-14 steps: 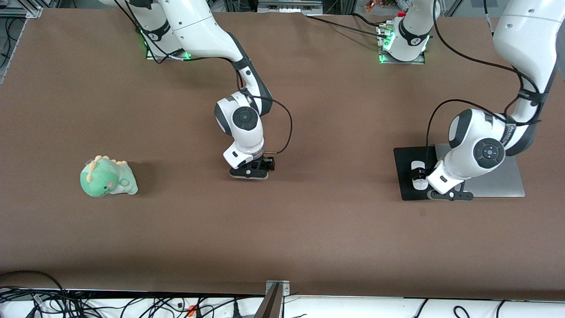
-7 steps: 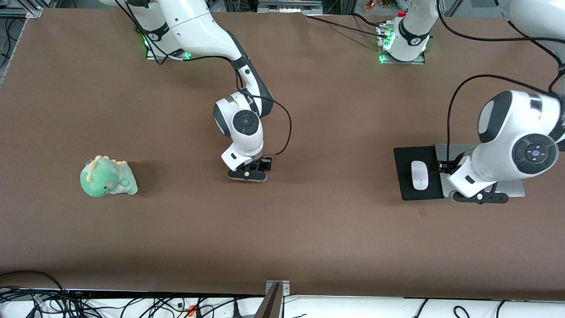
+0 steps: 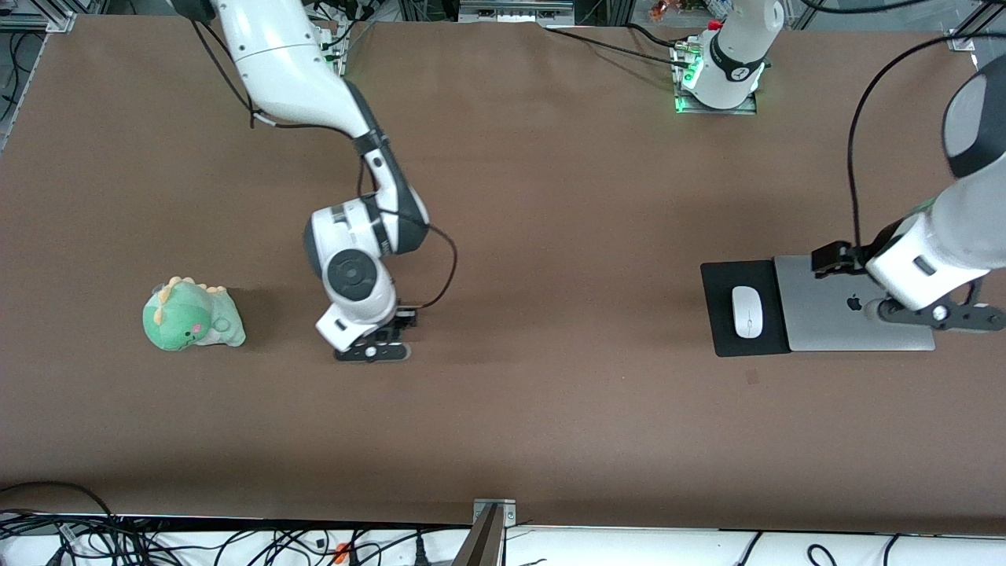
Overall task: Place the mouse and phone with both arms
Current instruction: 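Release the mouse and raise the left gripper while the right carries the phone, then lower the black phone beside the green plush and open the right gripper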
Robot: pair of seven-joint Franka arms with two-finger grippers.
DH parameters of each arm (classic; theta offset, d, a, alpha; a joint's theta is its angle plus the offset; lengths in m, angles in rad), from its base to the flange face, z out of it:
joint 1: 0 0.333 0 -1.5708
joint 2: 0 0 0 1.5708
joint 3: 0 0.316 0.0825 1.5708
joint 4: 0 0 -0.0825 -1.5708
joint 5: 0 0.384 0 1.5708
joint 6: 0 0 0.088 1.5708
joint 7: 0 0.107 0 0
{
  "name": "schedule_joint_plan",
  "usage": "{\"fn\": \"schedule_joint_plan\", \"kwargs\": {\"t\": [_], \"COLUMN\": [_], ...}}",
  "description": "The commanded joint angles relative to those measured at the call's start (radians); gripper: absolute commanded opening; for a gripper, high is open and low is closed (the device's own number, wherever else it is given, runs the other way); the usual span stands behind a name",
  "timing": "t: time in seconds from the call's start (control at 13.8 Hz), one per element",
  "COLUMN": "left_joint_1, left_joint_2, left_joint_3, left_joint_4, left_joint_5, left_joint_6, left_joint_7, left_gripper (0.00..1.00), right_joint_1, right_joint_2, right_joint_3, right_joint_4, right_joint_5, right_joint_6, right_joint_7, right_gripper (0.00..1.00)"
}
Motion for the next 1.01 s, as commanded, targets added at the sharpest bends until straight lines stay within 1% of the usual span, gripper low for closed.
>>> {"fn": "schedule_joint_plan", "kwargs": {"t": [0.0, 0.07, 0.14, 0.22, 0.29, 0.36, 0.43, 0.51, 0.58, 0.65, 0.72, 0.79, 0.87, 0.94], "left_joint_1": [-0.124, -0.135, -0.145, -0.174, -0.2, -0.199, -0.193, -0.19, -0.187, -0.185, -0.185, -0.187, -0.187, -0.187], "left_joint_2": [-0.138, -0.199, -0.267, -0.33, -0.368, -0.387, -0.39, -0.384, -0.38, -0.381, -0.38, -0.377, -0.369, -0.369], "left_joint_3": [0.193, 0.242, 0.263, 0.276, 0.3, 0.305, 0.305, 0.306, 0.306, 0.306, 0.306, 0.306, 0.306, 0.306], "left_joint_4": [-0.129, -0.204, -0.305, -0.397, -0.45, -0.47, -0.479, -0.47, -0.46, -0.458, -0.457, -0.45, -0.443, -0.441], "left_joint_5": [-0.151, -0.202, -0.213, -0.201, -0.183, -0.178, -0.179, -0.181, -0.178, -0.178, -0.176, -0.176, -0.176, -0.175], "left_joint_6": [0.091, 0.139, 0.216, 0.276, 0.286, 0.278, 0.269, 0.231, 0.179, 0.166, 0.166, 0.172, 0.172, 0.172], "left_joint_7": [0.029, 0.034, 0.054, 0.094, 0.136, 0.152, 0.146, 0.128, 0.113, 0.117, 0.125, 0.125, 0.126, 0.125], "left_gripper": [1.0, 1.0, 1.0, 1.0, 1.0, 1.0, 1.0, 1.0, 1.0, 1.0, 1.0, 1.0, 1.0, 1.0], "right_joint_1": [-0.07, -0.094, -0.116, -0.151, -0.165, -0.184, -0.196, -0.205, -0.216, -0.216, -0.216, -0.216, -0.219, -0.225], "right_joint_2": [-0.1, -0.129, -0.146, -0.16, -0.165, -0.175, -0.186, -0.2, -0.206, -0.206, -0.205, -0.201, -0.198, -0.198], "right_joint_3": [0.011, 0.011, 0.01, 0.011, 0.011, 0.011, 0.011, 0.011, 0.011, 0.011, 0.013, 0.013, 0.013, 0.011], "right_joint_4": [-0.136, -0.191, -0.246, -0.292, -0.323, -0.351, -0.385, -0.417, -0.437, -0.44, -0.44, -0.44, -0.44, -0.44], "right_joint_5": [0.016, 0.016, 0.018, 0.018, 0.018, 0.022, 0.053, 0.088, 0.144, 0.2, 0.209, 0.212, 0.214, 0.214], "right_joint_6": [0.035, 0.083, 0.144, 0.195, 0.238, 0.266, 0.295, 0.319, 0.327, 0.33, 0.33, 0.33, 0.327, 0.321], "right_joint_7": [-0.071, -0.086, -0.114, -0.14, -0.154, -0.175, -0.188, -0.232, -0.255, -0.258, -0.266, -0.315, -0.358, -0.379], "right_gripper": [0.0, 0.0, 0.0, 0.0, 0.0, 0.0, 0.0, 0.0, 0.0, 0.0, 0.01, 0.04, 0.25, 0.67]}}
